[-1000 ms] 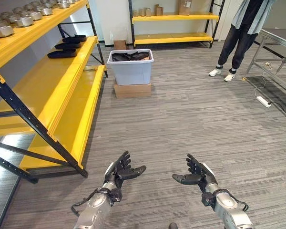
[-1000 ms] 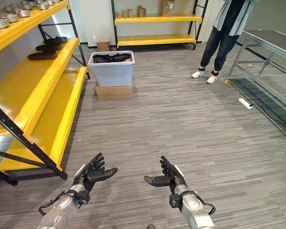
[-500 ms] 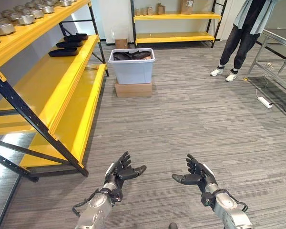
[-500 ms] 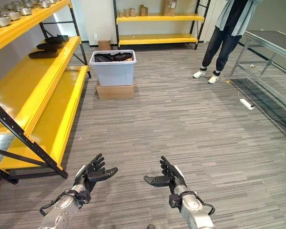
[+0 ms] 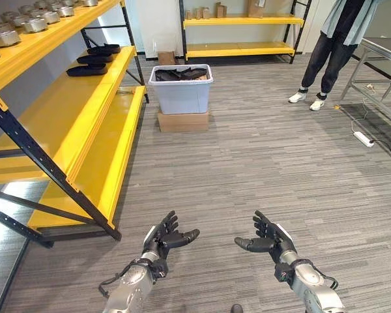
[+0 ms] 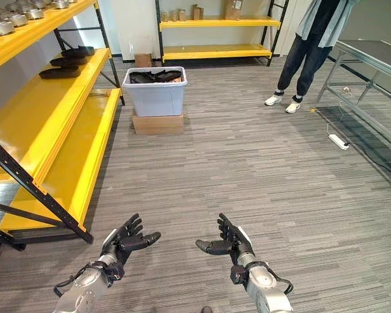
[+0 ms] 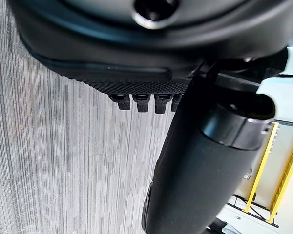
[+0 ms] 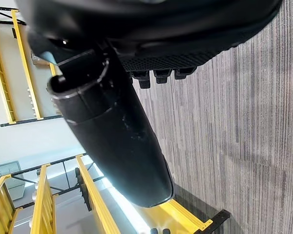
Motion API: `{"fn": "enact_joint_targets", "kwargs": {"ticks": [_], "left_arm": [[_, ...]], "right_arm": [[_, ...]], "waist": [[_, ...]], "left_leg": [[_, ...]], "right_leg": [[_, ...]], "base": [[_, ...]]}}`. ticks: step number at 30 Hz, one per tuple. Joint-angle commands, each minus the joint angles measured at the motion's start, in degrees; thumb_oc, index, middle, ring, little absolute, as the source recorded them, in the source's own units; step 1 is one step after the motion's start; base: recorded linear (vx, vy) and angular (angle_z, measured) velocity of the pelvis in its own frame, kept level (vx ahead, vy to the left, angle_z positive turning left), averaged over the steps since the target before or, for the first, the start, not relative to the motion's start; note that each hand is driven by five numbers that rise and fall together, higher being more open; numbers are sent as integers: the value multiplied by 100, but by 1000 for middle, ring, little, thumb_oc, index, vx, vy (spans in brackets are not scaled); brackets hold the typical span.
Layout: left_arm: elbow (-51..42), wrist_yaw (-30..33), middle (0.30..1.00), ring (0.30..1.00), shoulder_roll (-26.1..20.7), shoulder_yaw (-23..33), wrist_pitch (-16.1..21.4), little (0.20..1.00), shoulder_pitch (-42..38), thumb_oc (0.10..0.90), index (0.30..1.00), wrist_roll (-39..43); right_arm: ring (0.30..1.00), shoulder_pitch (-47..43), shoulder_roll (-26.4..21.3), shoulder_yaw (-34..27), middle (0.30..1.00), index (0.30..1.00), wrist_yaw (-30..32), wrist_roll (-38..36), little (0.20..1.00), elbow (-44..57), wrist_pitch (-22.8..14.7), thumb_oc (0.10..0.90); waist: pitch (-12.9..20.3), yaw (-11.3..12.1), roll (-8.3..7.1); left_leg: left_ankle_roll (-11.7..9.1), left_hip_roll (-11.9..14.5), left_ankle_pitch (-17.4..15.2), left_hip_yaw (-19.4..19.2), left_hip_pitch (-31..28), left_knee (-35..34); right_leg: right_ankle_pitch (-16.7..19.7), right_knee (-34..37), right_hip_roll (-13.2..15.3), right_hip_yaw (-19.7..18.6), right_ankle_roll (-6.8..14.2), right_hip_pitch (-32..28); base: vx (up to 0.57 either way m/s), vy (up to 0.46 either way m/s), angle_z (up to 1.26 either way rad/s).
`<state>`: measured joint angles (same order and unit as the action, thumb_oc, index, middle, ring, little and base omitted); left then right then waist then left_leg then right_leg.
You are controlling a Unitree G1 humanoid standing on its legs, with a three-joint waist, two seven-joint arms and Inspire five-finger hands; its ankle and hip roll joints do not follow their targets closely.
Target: Move parts from the plastic box to the shelf.
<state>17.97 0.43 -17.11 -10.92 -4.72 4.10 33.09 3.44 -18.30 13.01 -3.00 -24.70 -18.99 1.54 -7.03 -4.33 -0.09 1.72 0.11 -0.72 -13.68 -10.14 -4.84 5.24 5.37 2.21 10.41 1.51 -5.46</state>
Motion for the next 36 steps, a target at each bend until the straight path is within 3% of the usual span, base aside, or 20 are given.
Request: {"fn": "enact_joint_targets", "kwargs": {"ticks": [1,5,7,8,9,11,12,13,15,17,21,25,34,36], "left_arm": [[-226,-384,1000,1000,-131,-13,331,1000,-550,900,1000,3],[-245,-587,1000,1000,-127,4,317,1000,-538,900,1000,123],[-221,-825,1000,1000,-137,17,503,1000,-643,900,1000,326],[-230,-942,1000,1000,-160,-48,553,1000,-769,900,1000,354],[-83,-979,1000,1000,-168,-101,587,1000,-941,900,1000,384],[18,-858,1000,1000,-126,-155,602,1000,-1080,900,1000,220],[126,-712,1000,1000,-92,-192,628,1000,-1114,900,1000,273],[210,-795,1000,1000,-108,-198,563,1000,-1194,900,1000,272],[86,-910,1000,1000,-134,-315,397,1000,-1140,900,1000,105],[-89,-986,1000,1000,-173,-391,385,1000,-976,900,1000,52],[-156,-952,1000,1000,-223,-433,357,1000,-836,900,1000,90],[-417,-1156,1000,1000,-284,-333,249,1000,-483,900,1000,24],[-450,-1292,1000,1000,-255,-227,257,1000,-233,900,1000,-29],[-482,-1225,1000,1000,-219,-252,292,1000,-215,900,1000,-1]], "right_arm": [[1000,-604,-47,-62,1000,1000,-47,62,1000,382,-635,900],[1000,-631,-46,-61,1000,1000,13,100,1000,371,-704,900],[1000,-708,-101,-40,1000,1000,277,802,1000,351,-811,900],[1000,-853,-146,37,1000,1000,321,810,1000,281,-863,900],[1000,-989,-121,33,1000,1000,412,712,1000,291,-838,900],[1000,-1023,-139,11,1000,1000,414,700,1000,221,-970,900],[1000,-1043,-161,16,1000,1000,385,803,1000,161,-1001,900],[1000,-985,-219,11,1000,1000,453,1344,1000,172,-1118,900],[1000,-916,-278,-60,1000,1000,435,1172,1000,228,-1060,900],[1000,-785,-292,-121,1000,1000,351,1077,1000,264,-1116,900],[1000,-746,-246,12,1000,1000,407,1034,1000,317,-996,900],[1000,-749,-260,21,1000,1000,447,979,1000,374,-797,900],[1000,-694,-274,-37,1000,1000,643,972,1000,346,-736,900],[1000,-690,-297,-111,1000,1000,1053,996,1000,295,-670,900]], "waist": [[108,12,-15],[89,7,20],[21,-23,57],[-83,-48,89],[-246,-94,107],[-444,-79,180],[-486,-84,138],[-484,-193,-4],[-493,-227,-132],[-531,-238,-167],[-460,-238,-292],[-412,-272,-174],[-354,-395,-31],[-312,-490,63]], "left_leg": [[-106,69,-424,-76,-58,-16],[-68,44,-429,-76,-76,-16],[8,24,-432,-75,-20,50],[87,25,-437,-27,22,119],[237,-33,-473,-18,68,201],[288,-62,-489,18,85,271],[259,-122,-505,85,2,251],[238,-224,-663,326,-158,263],[190,-223,-920,534,-335,355],[202,-177,-1086,642,-337,564],[178,-96,-1263,687,-203,914],[39,175,-1259,571,-311,891],[-83,382,-1197,457,-369,872],[-142,455,-1173,380,-381,859]], "right_leg": [[-653,-106,130,59,371,-376],[-735,-267,145,55,370,-351],[-906,-691,143,27,352,-195],[-1031,-1200,120,-18,373,39],[-906,-2484,130,14,533,576],[-535,-4200,503,242,681,1341],[-373,-3966,566,245,709,1381],[-136,-2624,533,-33,721,1371],[496,-868,902,-300,920,1428],[639,-277,984,-438,1020,1413],[613,-545,1002,-665,994,1227],[23,-1058,795,-630,843,1263],[-240,-1352,572,-606,610,1422],[-351,-1456,484,-629,507,1494]], "base": [[0,0,0],[21,49,0],[-42,217,-3],[-138,473,-10],[-176,528,-10],[-81,390,-1],[212,21,-9],[363,-204,8],[520,-412,90],[534,-458,117],[439,-426,66],[336,-279,31],[139,-141,-2],[116,-137,-6]]}}
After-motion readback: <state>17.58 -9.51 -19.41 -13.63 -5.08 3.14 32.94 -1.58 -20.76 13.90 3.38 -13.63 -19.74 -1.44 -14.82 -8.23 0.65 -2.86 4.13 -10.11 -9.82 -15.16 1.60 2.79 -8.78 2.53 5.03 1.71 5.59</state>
